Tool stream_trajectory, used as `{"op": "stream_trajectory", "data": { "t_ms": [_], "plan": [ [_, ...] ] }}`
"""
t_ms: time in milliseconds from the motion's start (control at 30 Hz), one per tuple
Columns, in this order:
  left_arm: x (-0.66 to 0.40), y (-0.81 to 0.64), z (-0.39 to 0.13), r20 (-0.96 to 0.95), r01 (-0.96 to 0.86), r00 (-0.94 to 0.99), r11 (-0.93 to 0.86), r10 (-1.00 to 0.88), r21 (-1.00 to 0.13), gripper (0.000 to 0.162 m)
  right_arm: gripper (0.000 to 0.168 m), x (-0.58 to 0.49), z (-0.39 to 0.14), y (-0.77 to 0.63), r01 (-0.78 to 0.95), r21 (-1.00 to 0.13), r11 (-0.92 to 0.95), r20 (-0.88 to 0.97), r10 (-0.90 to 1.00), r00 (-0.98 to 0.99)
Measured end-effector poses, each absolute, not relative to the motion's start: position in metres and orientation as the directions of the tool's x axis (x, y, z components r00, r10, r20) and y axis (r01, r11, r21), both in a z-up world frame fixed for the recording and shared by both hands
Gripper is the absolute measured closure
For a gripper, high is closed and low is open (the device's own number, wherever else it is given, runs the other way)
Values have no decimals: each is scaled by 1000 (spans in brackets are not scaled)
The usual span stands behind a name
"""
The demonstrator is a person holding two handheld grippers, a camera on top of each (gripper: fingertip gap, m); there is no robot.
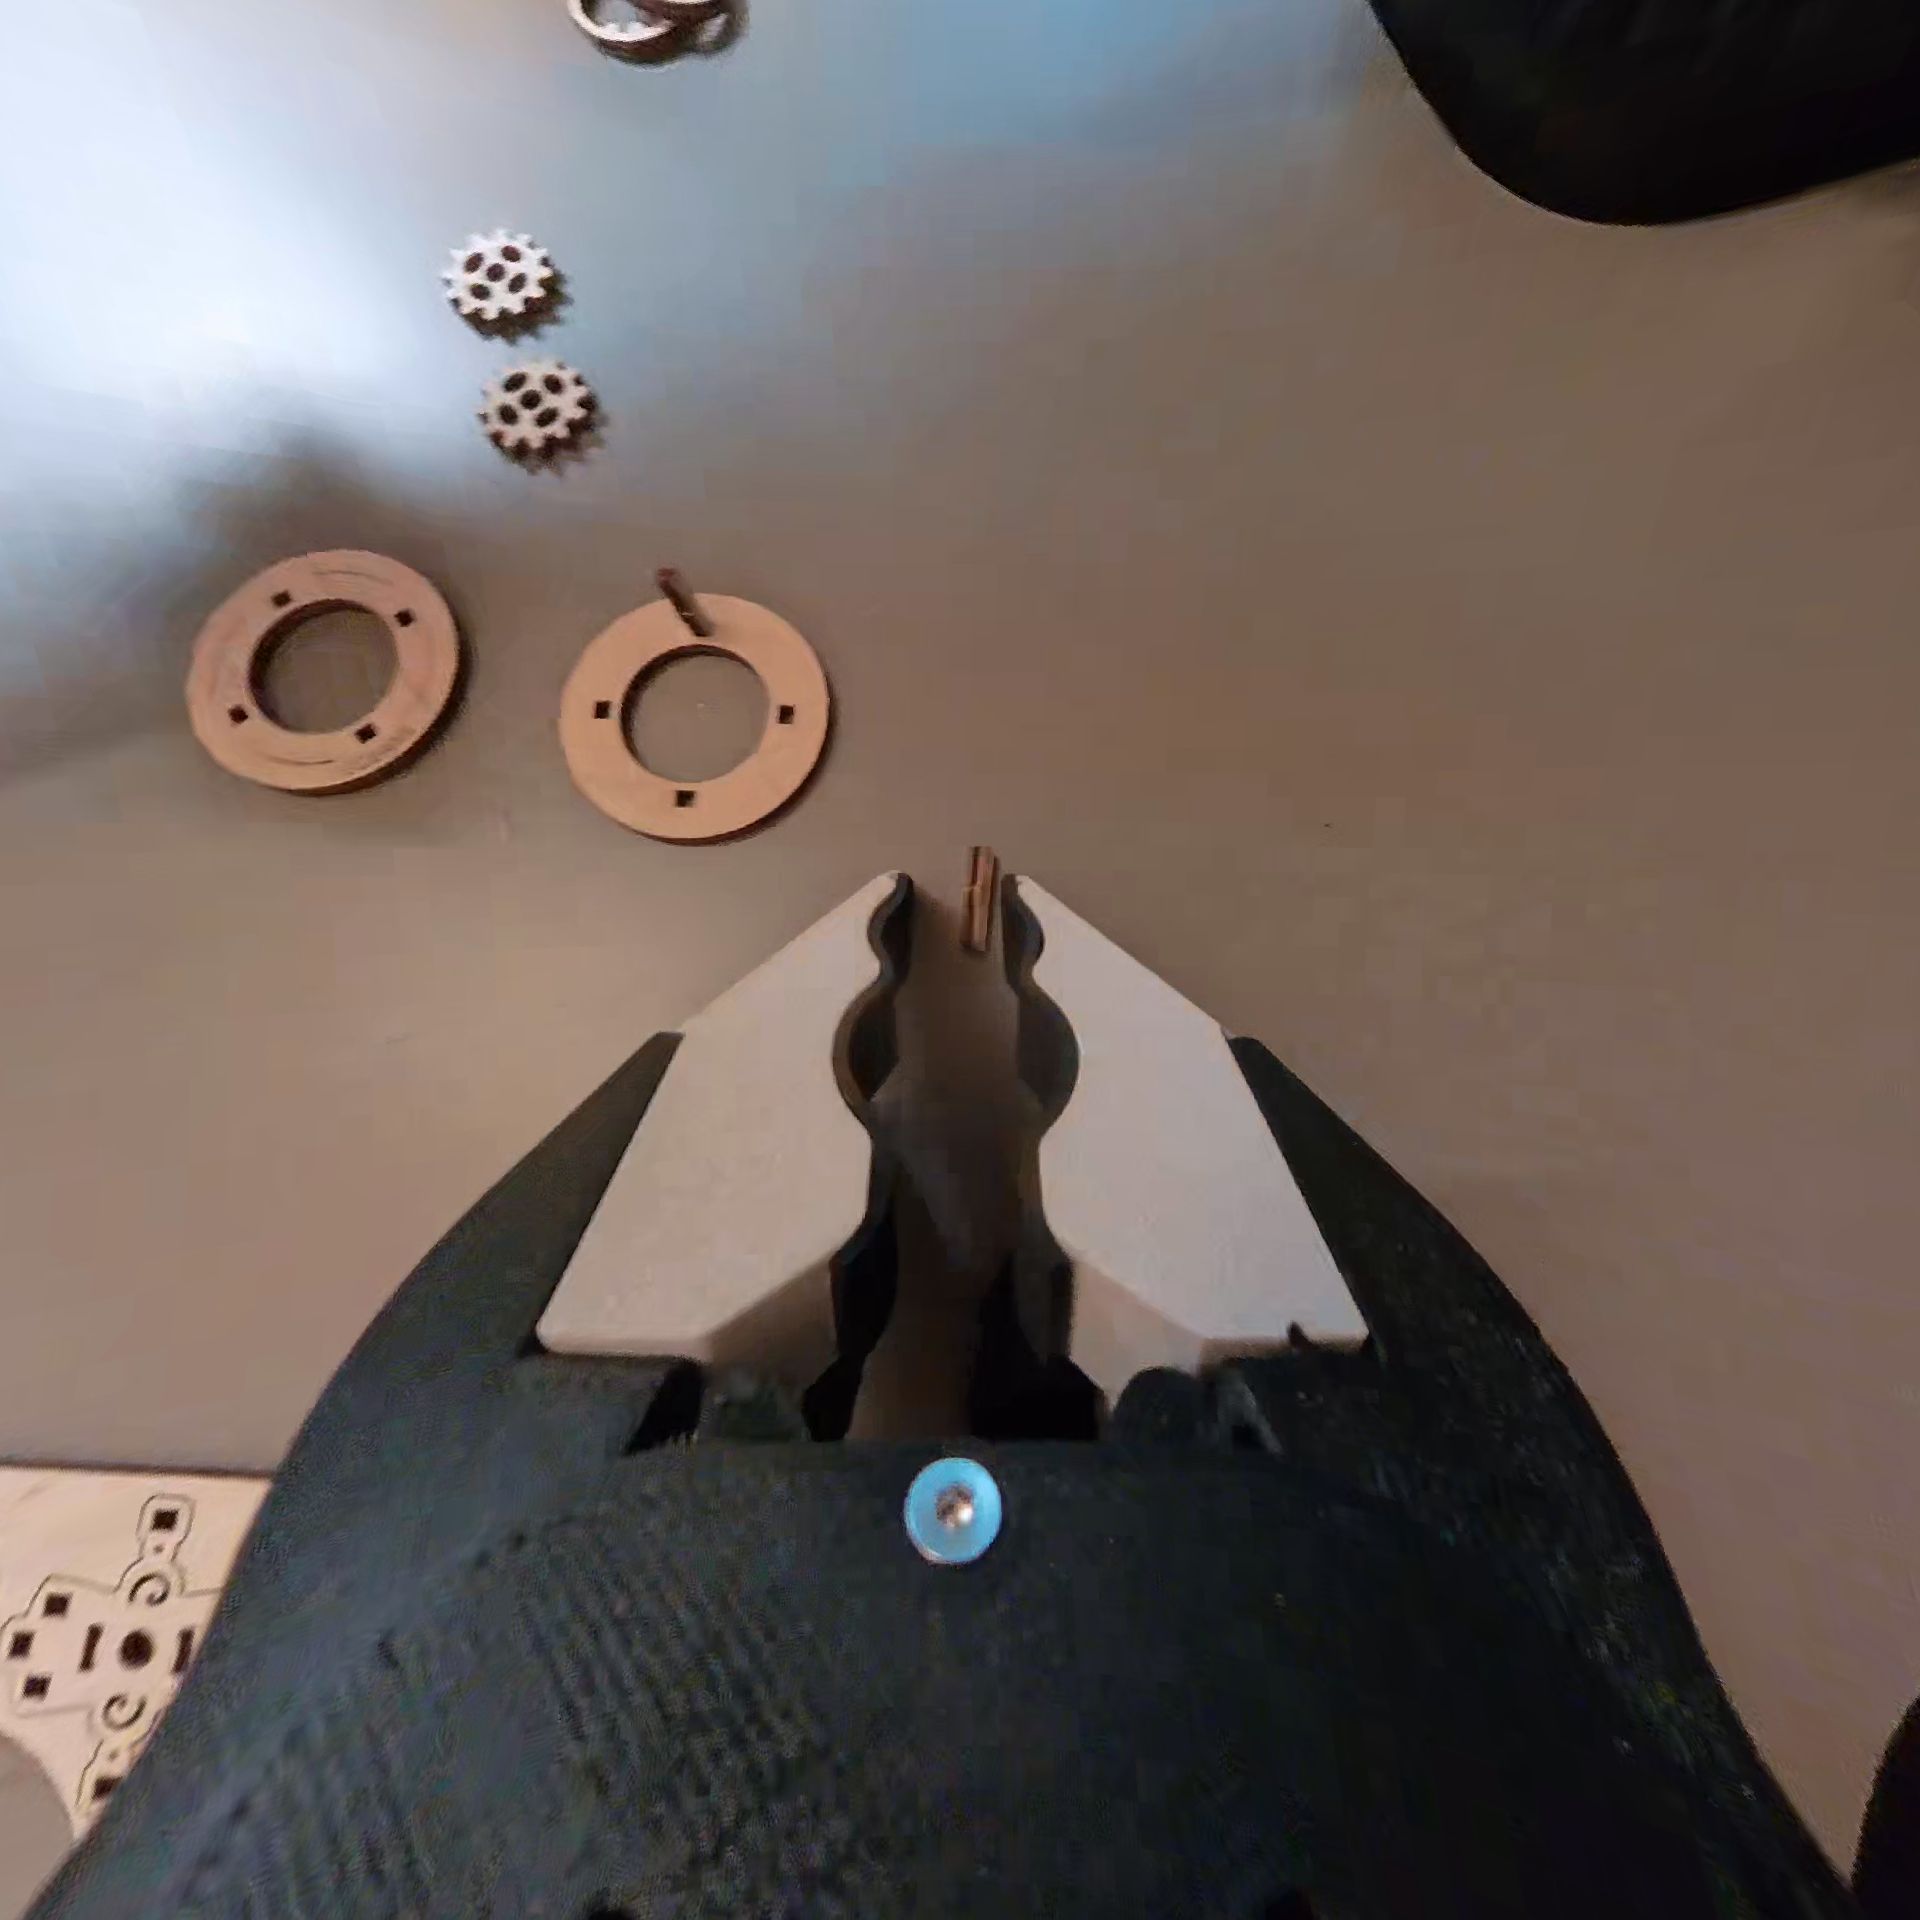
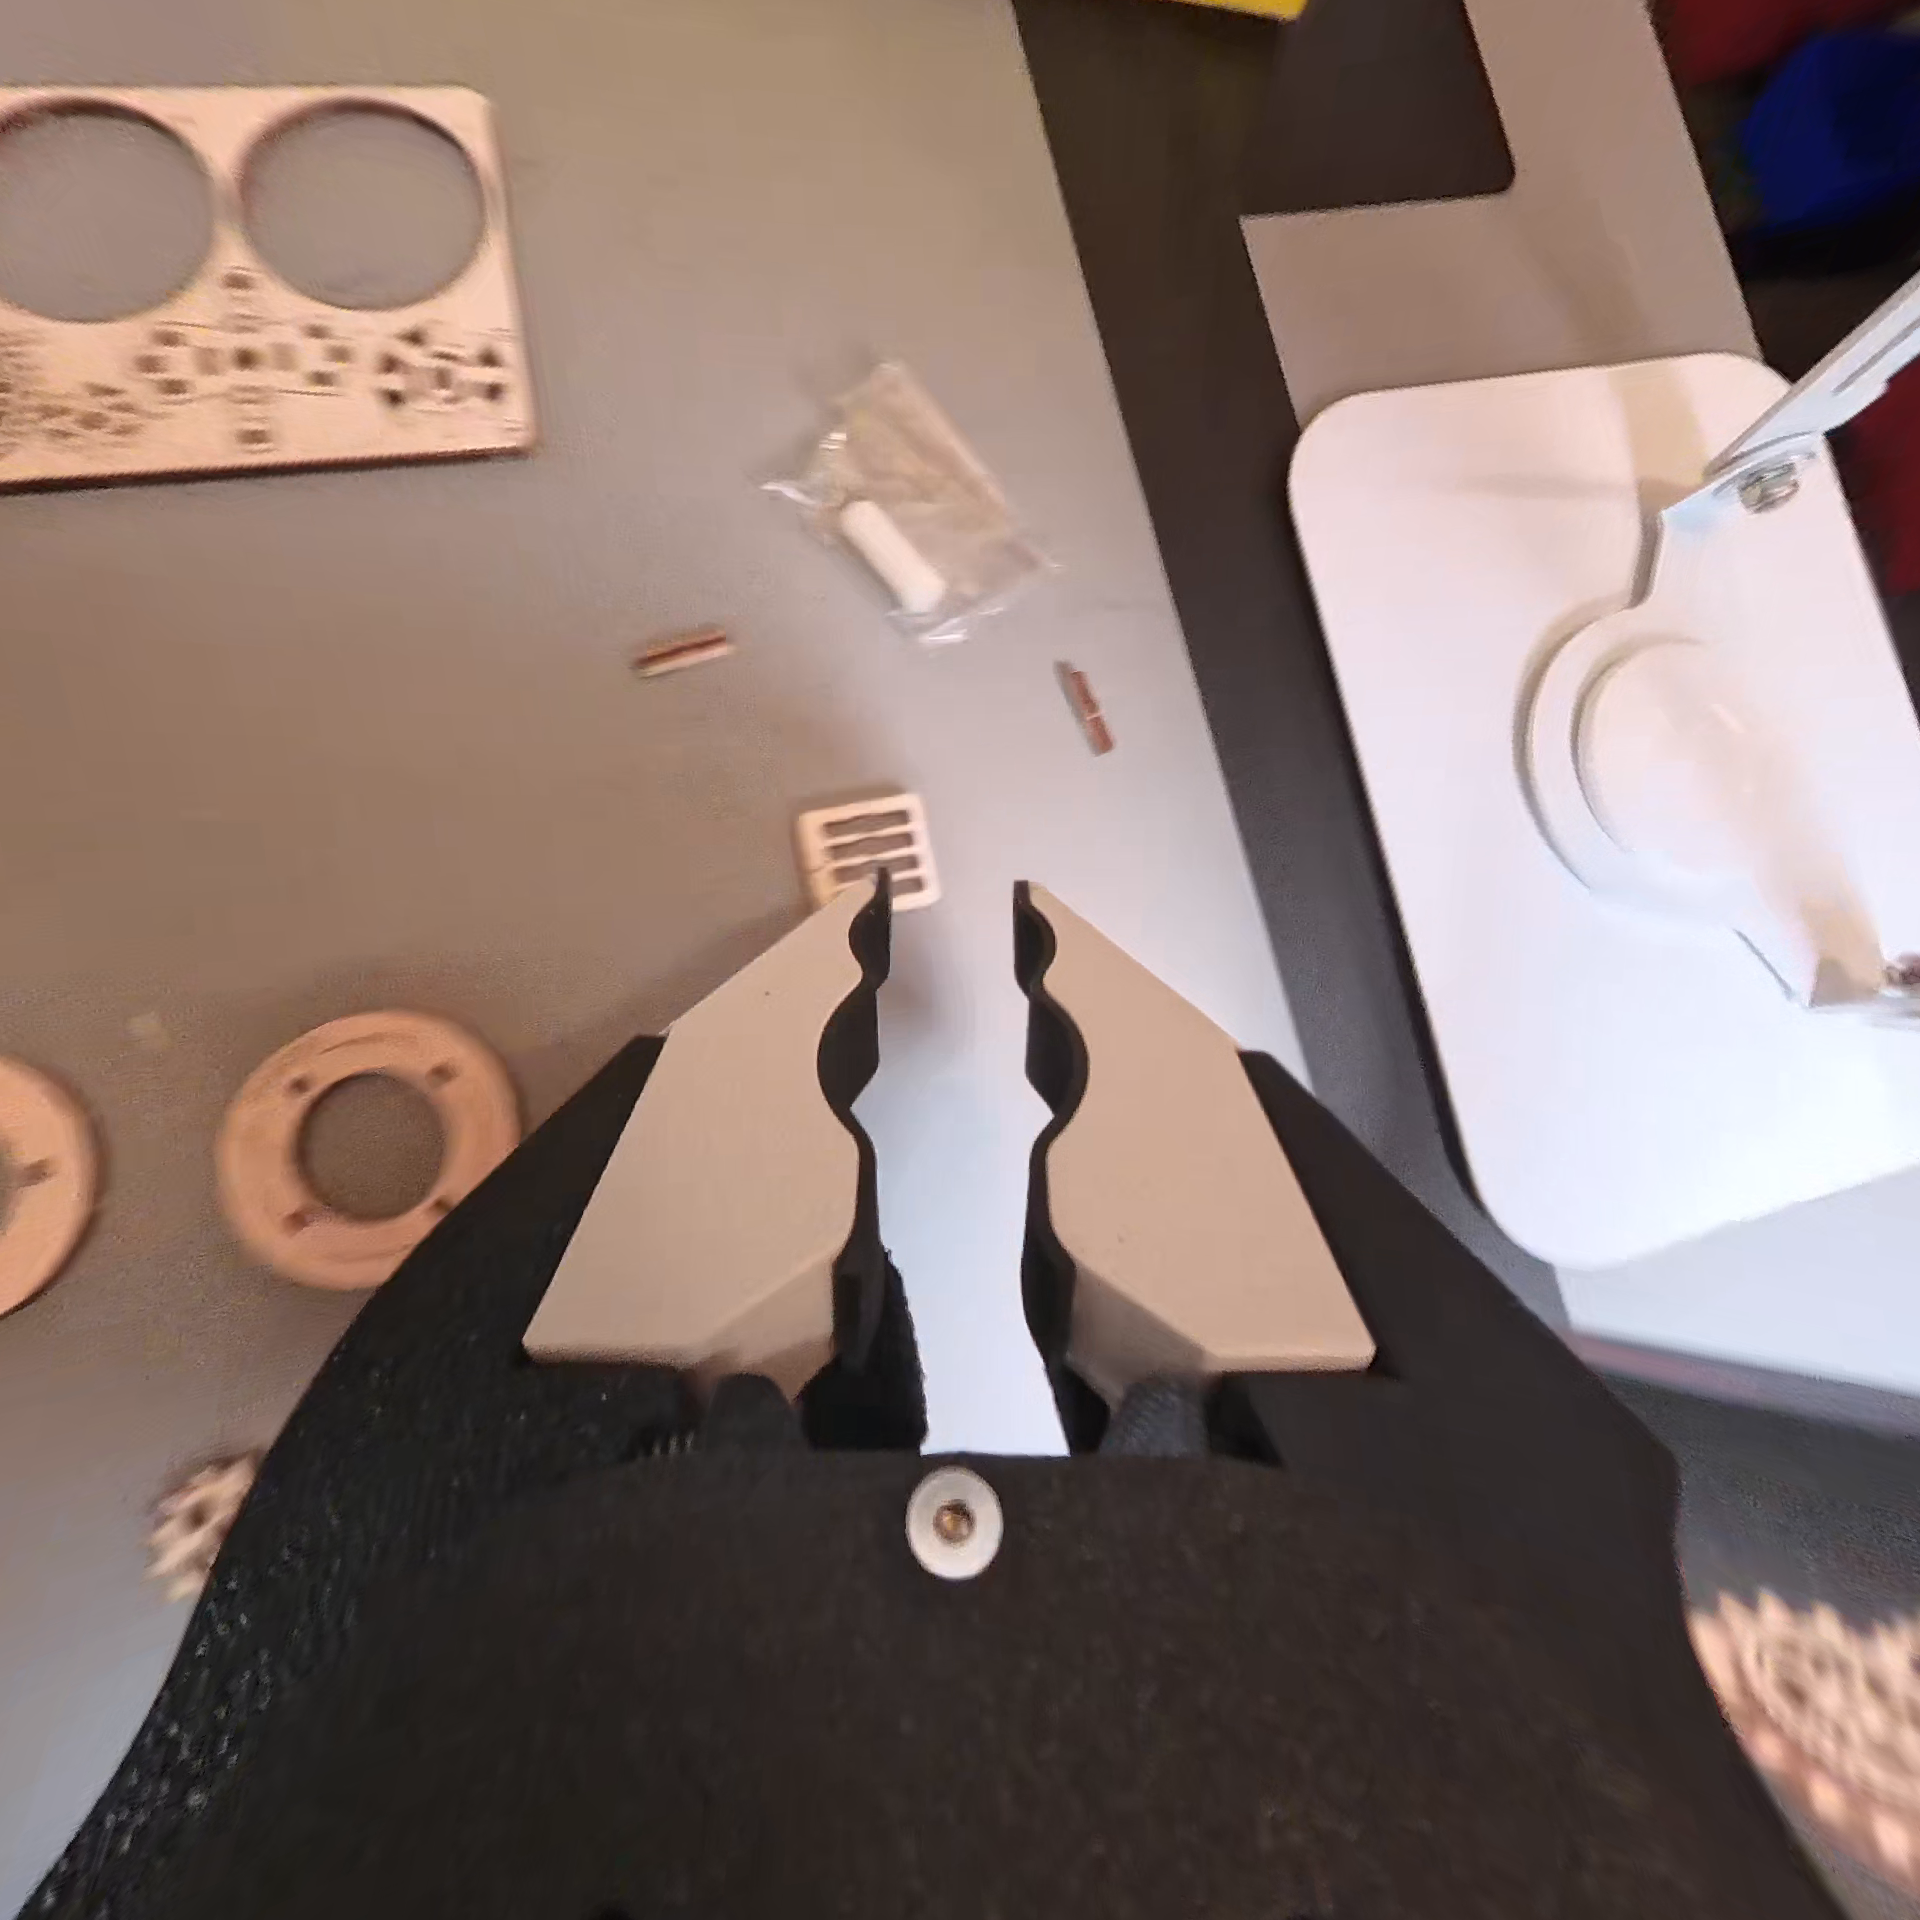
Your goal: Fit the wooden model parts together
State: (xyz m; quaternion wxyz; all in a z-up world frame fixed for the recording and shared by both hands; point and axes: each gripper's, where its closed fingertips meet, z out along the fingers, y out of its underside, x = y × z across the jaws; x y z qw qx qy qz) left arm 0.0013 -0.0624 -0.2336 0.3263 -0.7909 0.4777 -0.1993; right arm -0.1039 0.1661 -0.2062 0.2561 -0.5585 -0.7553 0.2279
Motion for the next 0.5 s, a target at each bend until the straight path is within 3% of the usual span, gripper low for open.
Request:
{"op": "stream_trajectory", "data": {
  "t_ms": [267, 367, 433, 500],
  "plan": [
    [5, -62, -206, 67, -506, 455, -319, -888, -801, 117, 144, -150, -236, 194, 777, -555, 297, 79, 949, -307],
    [-3, -51, -200, 74, -451, 502, -334, -862, -828, 117, 151, -156, -236, 193, 772, -557, 307, 58, 941, -333],
    [-10, -42, -199, 65, -429, 543, -343, -837, -835, 118, 167, -158, -237, 191, 769, -551, 325, 64, 935, -349],
    [-19, -33, -199, 51, -410, 596, -358, -801, -839, 121, 167, -155, -236, 188, 757, -543, 364, 94, 922, -376]
  ]
}}
